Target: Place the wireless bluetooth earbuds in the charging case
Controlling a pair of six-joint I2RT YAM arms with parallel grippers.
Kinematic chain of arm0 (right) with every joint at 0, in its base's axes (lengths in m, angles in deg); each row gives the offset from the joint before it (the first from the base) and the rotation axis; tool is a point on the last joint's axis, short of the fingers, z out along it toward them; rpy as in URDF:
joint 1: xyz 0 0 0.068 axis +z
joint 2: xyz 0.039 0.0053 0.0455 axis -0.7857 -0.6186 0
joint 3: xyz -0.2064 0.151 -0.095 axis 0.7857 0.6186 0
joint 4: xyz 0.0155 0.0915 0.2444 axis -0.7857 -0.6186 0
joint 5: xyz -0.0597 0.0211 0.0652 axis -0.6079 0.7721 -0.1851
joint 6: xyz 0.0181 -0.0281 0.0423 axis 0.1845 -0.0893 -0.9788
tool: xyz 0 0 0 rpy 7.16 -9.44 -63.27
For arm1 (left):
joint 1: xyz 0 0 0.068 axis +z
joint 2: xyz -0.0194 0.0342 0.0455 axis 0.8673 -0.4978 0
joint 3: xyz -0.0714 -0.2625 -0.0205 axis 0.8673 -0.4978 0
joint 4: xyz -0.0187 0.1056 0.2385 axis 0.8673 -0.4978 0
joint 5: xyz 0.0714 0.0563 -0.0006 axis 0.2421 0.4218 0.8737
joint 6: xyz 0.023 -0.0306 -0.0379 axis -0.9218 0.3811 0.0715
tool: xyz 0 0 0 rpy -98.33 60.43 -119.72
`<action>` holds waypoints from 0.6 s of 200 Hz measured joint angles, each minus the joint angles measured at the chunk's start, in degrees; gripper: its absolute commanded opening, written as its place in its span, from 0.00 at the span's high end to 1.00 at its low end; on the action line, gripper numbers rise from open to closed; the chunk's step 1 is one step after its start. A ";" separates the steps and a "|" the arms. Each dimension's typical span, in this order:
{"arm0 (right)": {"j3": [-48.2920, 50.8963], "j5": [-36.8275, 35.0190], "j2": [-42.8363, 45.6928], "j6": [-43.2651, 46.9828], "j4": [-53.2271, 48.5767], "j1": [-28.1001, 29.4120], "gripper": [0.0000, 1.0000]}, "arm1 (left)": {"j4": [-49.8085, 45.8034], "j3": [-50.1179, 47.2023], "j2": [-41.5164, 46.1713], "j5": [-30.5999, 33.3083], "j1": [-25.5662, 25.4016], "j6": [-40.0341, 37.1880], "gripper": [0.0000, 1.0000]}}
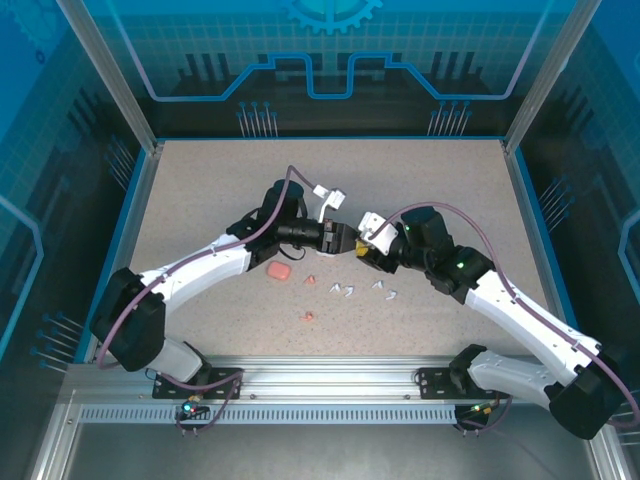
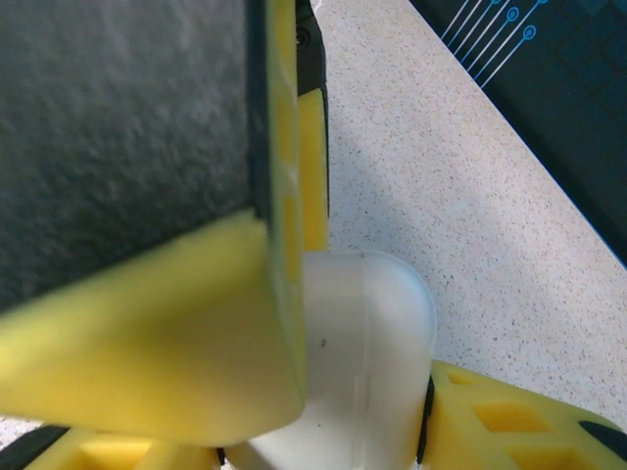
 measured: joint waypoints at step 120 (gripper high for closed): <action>-0.63 -1.18 -1.97 0.00 -0.81 0.31 0.51 | -2.73 1.11 -1.68 2.03 -0.48 -1.49 0.78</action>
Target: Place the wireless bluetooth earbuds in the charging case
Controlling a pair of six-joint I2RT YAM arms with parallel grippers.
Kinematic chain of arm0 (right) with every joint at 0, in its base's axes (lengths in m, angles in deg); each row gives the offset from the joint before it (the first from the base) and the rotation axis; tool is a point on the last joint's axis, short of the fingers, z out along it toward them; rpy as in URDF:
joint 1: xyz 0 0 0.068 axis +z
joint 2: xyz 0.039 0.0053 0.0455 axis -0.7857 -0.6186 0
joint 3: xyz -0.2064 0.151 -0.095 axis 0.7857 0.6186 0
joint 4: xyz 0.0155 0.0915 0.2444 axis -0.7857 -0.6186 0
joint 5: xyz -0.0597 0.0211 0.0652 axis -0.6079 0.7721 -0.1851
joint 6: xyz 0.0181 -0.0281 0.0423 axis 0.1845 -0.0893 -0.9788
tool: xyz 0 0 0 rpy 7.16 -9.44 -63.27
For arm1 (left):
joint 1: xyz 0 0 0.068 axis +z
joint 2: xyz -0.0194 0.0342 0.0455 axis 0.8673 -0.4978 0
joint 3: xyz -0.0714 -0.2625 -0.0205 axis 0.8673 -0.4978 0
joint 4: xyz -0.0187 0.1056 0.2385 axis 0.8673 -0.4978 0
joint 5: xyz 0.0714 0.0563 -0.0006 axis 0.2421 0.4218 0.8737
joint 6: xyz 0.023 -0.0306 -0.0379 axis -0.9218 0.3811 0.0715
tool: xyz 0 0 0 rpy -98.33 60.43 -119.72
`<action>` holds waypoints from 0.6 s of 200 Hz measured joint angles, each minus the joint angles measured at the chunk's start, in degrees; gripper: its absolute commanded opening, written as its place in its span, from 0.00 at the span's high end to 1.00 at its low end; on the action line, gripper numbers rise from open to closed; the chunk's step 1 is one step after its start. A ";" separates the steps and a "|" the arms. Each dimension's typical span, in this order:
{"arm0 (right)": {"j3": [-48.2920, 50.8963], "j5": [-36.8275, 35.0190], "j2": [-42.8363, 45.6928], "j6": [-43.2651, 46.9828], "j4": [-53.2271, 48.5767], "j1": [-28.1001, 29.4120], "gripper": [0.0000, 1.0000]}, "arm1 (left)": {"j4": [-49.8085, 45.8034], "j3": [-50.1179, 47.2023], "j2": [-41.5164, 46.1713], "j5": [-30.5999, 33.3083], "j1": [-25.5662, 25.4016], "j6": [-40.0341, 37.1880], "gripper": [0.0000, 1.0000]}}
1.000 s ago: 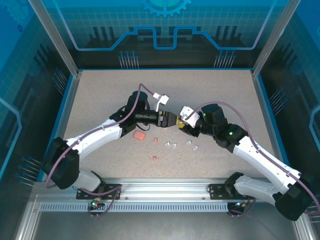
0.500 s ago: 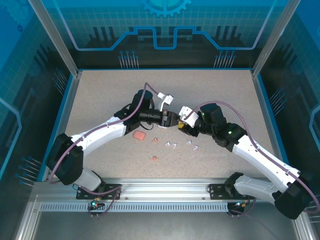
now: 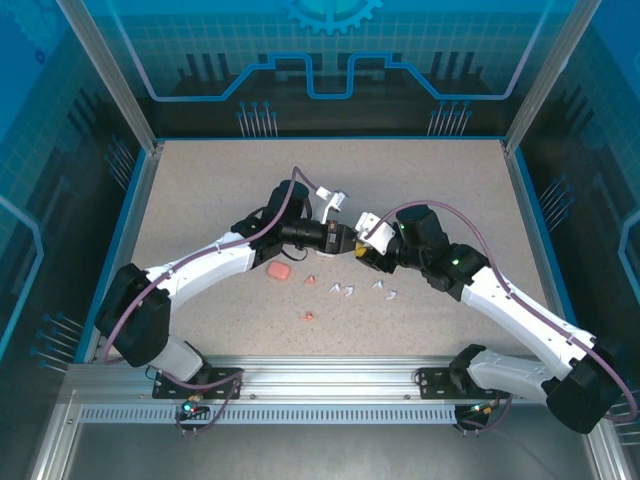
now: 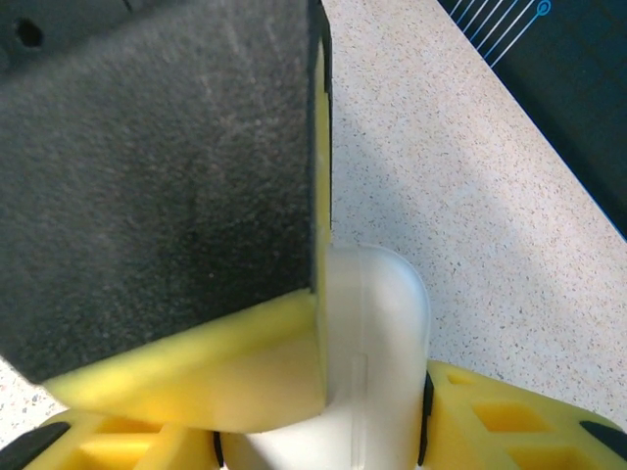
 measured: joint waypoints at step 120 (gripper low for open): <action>-2.91 4.15 4.96 -6.27 -5.07 -0.20 0.00 | 6.80 -5.70 7.30 6.84 -0.74 -2.38 0.96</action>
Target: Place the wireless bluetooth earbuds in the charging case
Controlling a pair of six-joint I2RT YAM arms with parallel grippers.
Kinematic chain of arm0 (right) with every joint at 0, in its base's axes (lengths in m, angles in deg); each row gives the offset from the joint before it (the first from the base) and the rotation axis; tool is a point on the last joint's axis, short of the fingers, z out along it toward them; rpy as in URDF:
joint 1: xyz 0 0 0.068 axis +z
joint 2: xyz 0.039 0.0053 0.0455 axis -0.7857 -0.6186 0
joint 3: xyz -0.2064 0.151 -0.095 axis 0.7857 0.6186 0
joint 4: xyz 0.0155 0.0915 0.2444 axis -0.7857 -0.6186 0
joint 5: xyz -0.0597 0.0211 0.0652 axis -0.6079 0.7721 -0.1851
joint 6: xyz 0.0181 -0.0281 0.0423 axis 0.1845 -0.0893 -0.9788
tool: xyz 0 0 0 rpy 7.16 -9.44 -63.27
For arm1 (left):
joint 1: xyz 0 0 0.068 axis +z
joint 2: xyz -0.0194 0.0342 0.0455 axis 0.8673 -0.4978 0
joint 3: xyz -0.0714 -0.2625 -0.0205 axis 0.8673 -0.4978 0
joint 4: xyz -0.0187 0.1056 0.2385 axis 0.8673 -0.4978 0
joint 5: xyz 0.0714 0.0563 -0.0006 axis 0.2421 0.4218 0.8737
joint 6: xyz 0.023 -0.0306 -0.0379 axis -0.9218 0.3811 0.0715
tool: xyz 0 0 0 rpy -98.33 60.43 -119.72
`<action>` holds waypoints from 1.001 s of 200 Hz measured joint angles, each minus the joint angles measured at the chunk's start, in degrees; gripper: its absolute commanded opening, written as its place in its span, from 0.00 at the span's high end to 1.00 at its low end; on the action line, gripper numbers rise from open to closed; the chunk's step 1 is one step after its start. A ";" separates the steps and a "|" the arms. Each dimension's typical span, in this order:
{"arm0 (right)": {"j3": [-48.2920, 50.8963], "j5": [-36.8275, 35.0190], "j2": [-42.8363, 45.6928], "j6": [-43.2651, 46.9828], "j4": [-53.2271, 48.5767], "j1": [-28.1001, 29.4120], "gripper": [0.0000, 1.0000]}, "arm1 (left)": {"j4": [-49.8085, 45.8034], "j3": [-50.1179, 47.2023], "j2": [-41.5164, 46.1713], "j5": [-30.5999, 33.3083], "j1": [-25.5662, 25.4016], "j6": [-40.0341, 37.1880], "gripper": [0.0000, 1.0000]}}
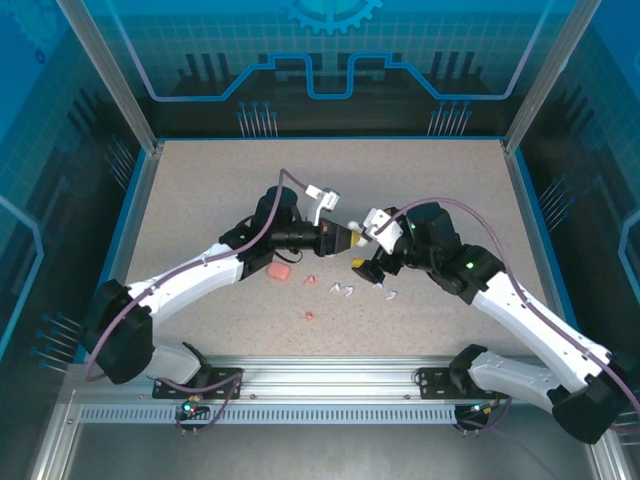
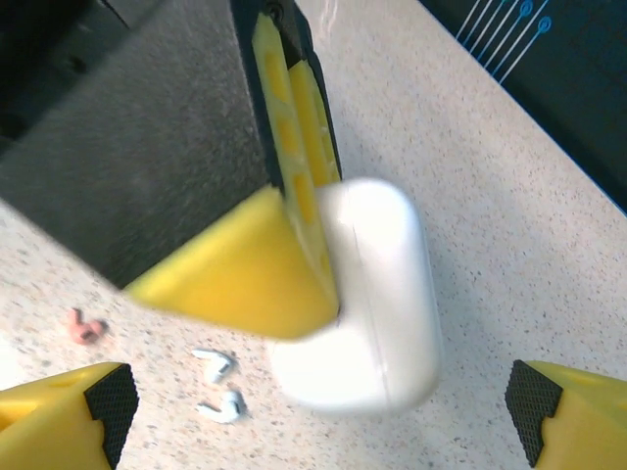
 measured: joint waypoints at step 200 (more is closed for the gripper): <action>-0.15 18.21 6.29 -24.50 17.16 -7.91 0.01 | 50.47 -14.67 4.50 0.00 0.00 -16.55 1.00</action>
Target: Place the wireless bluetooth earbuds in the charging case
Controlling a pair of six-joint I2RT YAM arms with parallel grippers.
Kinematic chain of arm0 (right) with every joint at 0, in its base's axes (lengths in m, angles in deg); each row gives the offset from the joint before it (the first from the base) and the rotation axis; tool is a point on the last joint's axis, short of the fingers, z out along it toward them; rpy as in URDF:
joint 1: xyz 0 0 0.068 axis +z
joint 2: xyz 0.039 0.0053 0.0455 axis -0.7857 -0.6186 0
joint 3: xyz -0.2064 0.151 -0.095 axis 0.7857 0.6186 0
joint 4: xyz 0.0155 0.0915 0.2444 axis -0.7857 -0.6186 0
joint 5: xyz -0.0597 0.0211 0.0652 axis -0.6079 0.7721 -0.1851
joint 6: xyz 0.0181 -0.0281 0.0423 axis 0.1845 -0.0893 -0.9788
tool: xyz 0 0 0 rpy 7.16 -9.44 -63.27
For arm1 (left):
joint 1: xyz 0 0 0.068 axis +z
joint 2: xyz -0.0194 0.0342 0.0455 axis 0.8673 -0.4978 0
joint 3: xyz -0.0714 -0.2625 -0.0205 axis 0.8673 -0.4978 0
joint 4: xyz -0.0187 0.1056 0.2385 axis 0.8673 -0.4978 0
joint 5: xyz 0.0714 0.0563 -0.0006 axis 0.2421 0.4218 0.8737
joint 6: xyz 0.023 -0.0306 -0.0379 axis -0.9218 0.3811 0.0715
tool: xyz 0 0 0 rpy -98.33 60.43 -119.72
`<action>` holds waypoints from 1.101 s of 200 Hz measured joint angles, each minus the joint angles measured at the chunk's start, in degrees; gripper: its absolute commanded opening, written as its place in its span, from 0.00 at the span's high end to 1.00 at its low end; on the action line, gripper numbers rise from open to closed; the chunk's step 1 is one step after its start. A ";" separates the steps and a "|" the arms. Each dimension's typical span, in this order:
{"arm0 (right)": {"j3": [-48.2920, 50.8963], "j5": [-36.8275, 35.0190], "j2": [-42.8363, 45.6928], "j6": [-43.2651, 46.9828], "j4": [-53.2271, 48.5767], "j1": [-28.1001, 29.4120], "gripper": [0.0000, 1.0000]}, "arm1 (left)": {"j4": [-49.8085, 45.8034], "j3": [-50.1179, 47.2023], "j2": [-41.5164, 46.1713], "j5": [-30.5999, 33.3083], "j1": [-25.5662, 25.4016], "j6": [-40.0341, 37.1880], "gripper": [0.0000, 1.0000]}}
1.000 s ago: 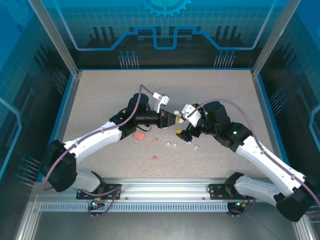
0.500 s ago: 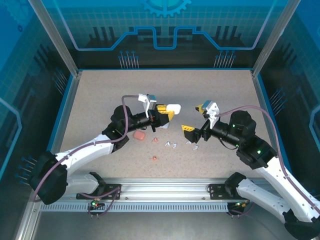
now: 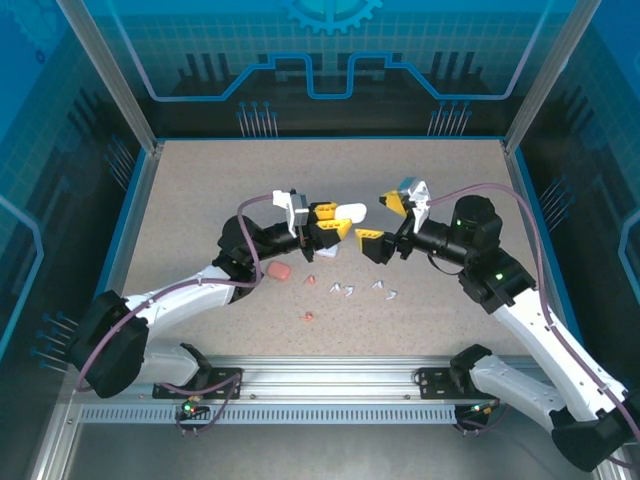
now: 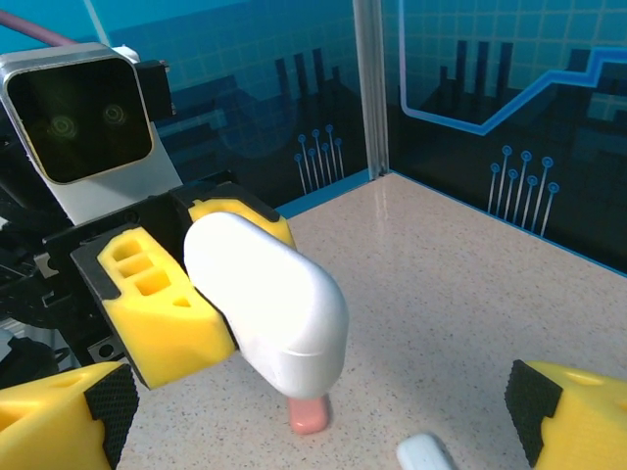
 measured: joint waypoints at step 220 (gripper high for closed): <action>-6.60 0.66 -5.55 0.68 -1.42 -2.69 0.20 | 1.11 -0.02 -0.02 0.35 0.11 -0.11 1.00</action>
